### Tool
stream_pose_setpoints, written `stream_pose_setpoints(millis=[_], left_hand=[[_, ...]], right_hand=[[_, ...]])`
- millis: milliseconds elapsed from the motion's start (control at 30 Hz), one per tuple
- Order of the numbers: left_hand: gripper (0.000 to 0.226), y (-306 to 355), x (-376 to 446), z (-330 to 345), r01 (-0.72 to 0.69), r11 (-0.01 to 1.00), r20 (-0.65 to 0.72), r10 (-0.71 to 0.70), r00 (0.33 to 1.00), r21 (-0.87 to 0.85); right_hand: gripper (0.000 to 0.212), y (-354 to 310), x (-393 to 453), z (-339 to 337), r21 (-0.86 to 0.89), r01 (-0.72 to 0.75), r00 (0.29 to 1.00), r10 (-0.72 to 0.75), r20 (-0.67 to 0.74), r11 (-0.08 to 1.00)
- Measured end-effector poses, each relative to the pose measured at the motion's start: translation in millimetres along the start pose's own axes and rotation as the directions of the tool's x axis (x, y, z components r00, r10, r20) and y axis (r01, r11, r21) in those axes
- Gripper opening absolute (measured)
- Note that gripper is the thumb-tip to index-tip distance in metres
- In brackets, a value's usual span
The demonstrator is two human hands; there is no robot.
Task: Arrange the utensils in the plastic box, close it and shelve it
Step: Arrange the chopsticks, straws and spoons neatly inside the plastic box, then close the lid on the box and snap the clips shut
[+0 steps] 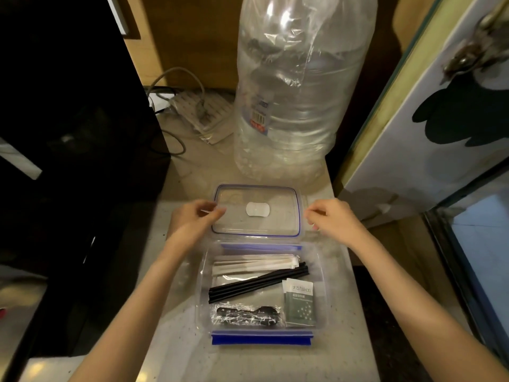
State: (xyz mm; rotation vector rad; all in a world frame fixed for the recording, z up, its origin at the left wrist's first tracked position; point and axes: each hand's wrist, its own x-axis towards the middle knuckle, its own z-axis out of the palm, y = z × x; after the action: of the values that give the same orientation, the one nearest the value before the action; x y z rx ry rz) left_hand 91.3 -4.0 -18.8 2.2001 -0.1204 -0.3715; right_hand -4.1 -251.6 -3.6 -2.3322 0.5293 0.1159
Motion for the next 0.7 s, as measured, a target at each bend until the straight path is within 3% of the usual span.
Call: stream_pose_setpoints(millis=[100,267,433,533,700], left_hand=[[0.037,-5,25,6,0.050,0.988,-0.071,-0.040,0.997,0.145],[0.015,-13,35,15,0.024,0.970,-0.071,-0.008,0.997,0.240],[0.016,-17,33,19,-0.016,0.983,-0.148,0.044,0.988,0.183],[0.015,-8,27,16,-0.026,0.995,-0.259,0.050,0.965,0.096],[0.029,11,4,12,-0.080,0.992,-0.421,0.031,0.907,-0.100]], right_hand=[[0.020,9,24,9,0.053,-0.144,0.983,0.149,-0.108,0.988],[0.010,15,37,26,0.093,-0.290,0.955,0.295,-0.038,0.952],[0.032,13,40,34,-0.070,-0.231,0.970,0.224,-0.097,0.970],[0.019,6,34,31,-0.041,-0.198,0.961,0.186,-0.203,0.979],[0.021,-3,13,23,0.094,-0.055,0.917,0.087,-0.388,0.994]])
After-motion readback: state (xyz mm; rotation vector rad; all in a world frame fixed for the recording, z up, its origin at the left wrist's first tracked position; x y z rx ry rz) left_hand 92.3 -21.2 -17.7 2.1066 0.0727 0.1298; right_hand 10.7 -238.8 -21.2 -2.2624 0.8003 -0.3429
